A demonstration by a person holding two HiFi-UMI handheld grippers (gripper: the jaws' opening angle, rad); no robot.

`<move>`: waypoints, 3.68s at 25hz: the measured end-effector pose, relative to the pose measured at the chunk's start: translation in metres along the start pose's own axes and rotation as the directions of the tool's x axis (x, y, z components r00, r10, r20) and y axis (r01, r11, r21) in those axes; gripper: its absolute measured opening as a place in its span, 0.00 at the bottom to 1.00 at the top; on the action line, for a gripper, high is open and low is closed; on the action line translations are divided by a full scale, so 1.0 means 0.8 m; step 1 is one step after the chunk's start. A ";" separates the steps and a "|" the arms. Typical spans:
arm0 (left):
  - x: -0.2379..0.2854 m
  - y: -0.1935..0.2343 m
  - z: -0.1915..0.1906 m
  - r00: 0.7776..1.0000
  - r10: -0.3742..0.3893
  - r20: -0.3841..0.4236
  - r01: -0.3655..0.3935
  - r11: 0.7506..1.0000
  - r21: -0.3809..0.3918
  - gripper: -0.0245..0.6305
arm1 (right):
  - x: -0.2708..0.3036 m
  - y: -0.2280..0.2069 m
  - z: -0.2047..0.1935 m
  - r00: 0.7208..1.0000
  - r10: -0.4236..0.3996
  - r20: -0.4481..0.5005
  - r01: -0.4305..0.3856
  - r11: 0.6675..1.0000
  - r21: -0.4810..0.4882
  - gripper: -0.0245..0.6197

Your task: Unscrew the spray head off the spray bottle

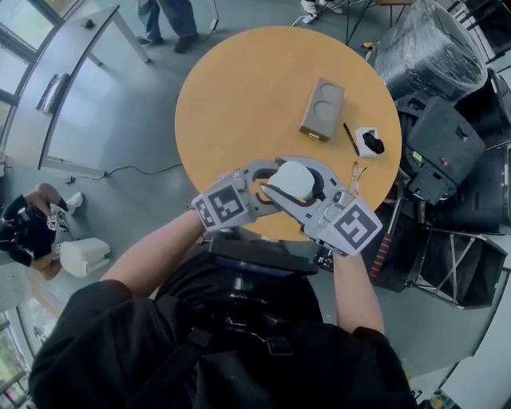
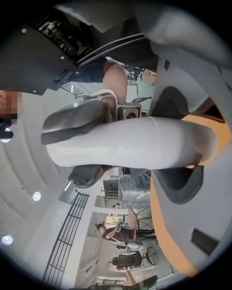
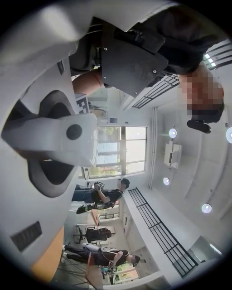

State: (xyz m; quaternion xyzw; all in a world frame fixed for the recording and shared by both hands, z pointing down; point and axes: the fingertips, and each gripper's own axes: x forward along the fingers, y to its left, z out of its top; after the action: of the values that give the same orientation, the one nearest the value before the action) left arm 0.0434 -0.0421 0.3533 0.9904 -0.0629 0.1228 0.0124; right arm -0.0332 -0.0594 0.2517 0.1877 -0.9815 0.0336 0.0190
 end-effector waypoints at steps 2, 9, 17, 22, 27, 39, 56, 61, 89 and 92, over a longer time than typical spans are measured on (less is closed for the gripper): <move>-0.006 -0.003 0.002 1.000 -0.029 0.005 0.029 1.000 0.006 0.50 | 0.004 0.004 0.004 1.000 0.011 0.012 -0.011 1.000 -0.011 0.35; -0.009 -0.015 0.007 0.993 -0.121 0.014 0.121 0.993 0.007 0.50 | -0.002 0.009 0.009 0.997 0.062 0.034 -0.062 0.998 -0.004 0.35; -0.025 -0.043 0.014 0.949 -0.314 0.034 0.315 0.949 -0.026 0.50 | -0.002 0.042 0.013 0.962 0.273 0.006 -0.273 0.960 0.064 0.35; -0.025 -0.037 0.010 0.959 -0.284 0.026 0.285 0.958 -0.040 0.50 | 0.002 0.028 0.015 0.975 0.221 0.037 -0.222 0.974 0.040 0.40; -0.023 -0.016 0.011 0.976 -0.214 0.037 0.215 0.975 -0.058 0.50 | -0.004 -0.004 0.012 0.996 0.091 0.020 -0.092 0.996 0.021 0.53; -0.026 0.101 0.016 0.924 0.382 0.026 -0.377 0.919 -0.115 0.50 | -0.017 -0.079 -0.004 0.940 -0.342 0.000 0.340 0.933 0.115 0.52; 0.004 0.113 0.016 0.841 0.540 -0.017 -0.539 0.837 -0.096 0.50 | -0.002 -0.098 -0.021 0.886 -0.460 -0.056 0.463 0.879 0.113 0.40; -0.002 0.104 0.028 0.875 0.484 0.014 -0.482 0.874 -0.057 0.50 | -0.003 -0.088 -0.009 0.910 -0.413 -0.028 0.414 0.905 0.097 0.40; -0.010 0.098 0.023 0.874 0.484 -0.036 -0.485 0.868 -0.104 0.50 | -0.003 -0.083 0.010 0.865 -0.499 -0.049 0.501 0.864 0.058 0.48; -0.004 0.088 0.023 0.892 0.452 -0.024 -0.452 0.886 -0.103 0.50 | -0.006 -0.081 0.009 0.870 -0.490 -0.059 0.492 0.870 0.024 0.42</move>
State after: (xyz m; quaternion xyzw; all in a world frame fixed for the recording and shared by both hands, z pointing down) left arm 0.0356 -0.1125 0.3355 0.9465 -0.2982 0.1182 0.0360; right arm -0.0053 -0.1186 0.2485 0.4302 -0.9000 0.0511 0.0486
